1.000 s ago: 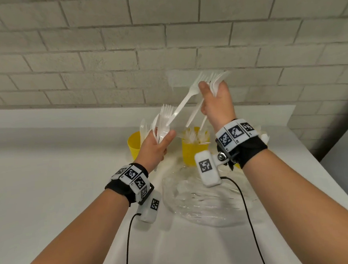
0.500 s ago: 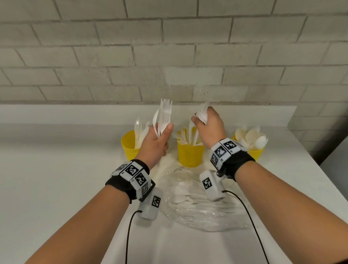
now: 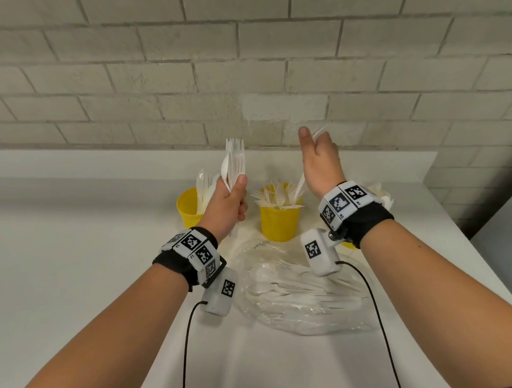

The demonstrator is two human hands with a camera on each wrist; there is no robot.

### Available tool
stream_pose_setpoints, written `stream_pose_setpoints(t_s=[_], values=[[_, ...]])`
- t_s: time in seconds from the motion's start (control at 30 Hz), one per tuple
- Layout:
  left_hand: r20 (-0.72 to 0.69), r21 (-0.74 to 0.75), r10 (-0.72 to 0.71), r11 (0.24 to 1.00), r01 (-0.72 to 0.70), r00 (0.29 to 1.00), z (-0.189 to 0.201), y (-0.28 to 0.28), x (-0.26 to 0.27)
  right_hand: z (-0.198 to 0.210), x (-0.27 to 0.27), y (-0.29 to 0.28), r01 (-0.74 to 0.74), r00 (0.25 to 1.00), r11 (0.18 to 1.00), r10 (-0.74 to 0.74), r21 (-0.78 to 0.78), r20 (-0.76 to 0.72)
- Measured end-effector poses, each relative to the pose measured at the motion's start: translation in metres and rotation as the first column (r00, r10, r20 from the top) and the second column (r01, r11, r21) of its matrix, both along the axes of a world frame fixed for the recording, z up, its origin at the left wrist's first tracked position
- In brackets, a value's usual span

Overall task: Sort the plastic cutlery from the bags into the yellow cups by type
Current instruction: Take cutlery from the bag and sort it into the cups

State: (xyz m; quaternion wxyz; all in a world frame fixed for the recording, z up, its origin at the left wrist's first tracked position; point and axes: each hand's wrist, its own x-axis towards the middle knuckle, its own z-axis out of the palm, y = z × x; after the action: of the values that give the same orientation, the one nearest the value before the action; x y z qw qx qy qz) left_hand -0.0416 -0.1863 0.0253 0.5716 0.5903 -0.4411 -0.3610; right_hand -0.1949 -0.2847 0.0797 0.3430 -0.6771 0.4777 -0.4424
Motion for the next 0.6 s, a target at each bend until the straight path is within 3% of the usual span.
stream_pose_setpoints(t_s=[0.17, 0.3, 0.37, 0.43, 0.5, 0.6], values=[[-0.056, -0.011, -0.018, 1.000, 0.018, 0.998, 0.003, 0.003, -0.005, -0.009, 0.006, 0.002, -0.122, 0.992, 0.992, 0.122, 0.014, 0.019], [-0.138, -0.024, -0.070, 0.997, 0.068, 0.988, 0.004, 0.005, -0.005, -0.032, 0.012, -0.008, -0.159, 0.928, 0.982, 0.183, 0.101, -0.325], [-0.165, -0.023, -0.081, 0.997, 0.078, 0.983, 0.004, 0.006, -0.004, -0.037, 0.010, -0.004, -0.128, 0.906, 0.977, 0.184, 0.168, -0.380], [-0.173, -0.029, -0.090, 0.996, 0.086, 0.981, 0.004, 0.006, -0.003, -0.034, 0.006, -0.001, -0.066, 0.935, 0.989, 0.108, 0.134, -0.338], [-0.171, -0.036, -0.102, 0.995, 0.097, 0.980, 0.004, 0.006, -0.003, -0.025, 0.006, 0.006, -0.042, 0.979, 0.998, 0.051, 0.051, -0.195], [-0.168, -0.055, -0.137, 0.990, 0.129, 0.976, 0.006, 0.007, -0.007, -0.011, 0.011, 0.024, -0.189, 0.982, 0.982, 0.188, -0.024, -0.025]])
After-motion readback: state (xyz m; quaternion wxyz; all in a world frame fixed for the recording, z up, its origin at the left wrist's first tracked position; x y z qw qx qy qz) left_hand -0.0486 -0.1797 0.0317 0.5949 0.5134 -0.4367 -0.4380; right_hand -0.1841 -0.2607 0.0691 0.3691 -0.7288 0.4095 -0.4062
